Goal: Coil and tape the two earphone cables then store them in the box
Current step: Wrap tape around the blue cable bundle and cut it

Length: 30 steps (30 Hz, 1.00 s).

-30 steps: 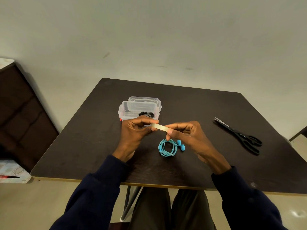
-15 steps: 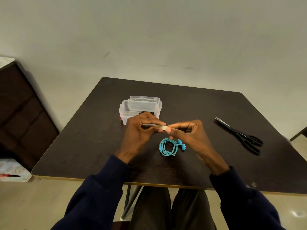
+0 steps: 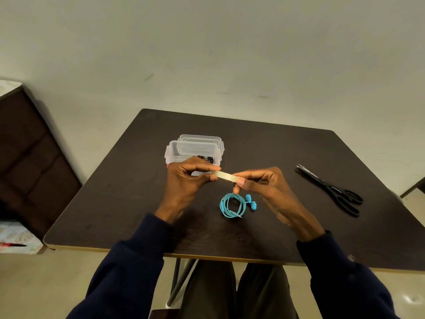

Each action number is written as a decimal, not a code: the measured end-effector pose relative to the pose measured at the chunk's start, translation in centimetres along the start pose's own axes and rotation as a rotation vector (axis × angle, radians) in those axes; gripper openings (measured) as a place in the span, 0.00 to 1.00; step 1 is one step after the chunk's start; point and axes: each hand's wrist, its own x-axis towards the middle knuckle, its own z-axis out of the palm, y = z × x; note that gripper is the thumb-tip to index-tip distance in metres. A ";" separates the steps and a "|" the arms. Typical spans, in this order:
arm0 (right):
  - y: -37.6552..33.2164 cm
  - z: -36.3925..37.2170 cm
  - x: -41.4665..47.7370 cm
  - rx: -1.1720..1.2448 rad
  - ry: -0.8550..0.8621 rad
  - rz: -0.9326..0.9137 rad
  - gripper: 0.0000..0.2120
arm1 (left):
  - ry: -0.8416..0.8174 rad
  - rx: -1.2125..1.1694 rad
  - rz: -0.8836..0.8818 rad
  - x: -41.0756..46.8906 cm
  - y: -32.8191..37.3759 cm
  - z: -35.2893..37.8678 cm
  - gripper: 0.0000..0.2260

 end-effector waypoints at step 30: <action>0.6 0.6 0.2 -0.110 0.079 -0.041 0.12 | -0.097 0.108 0.074 -0.3 1.2 0.6 0.08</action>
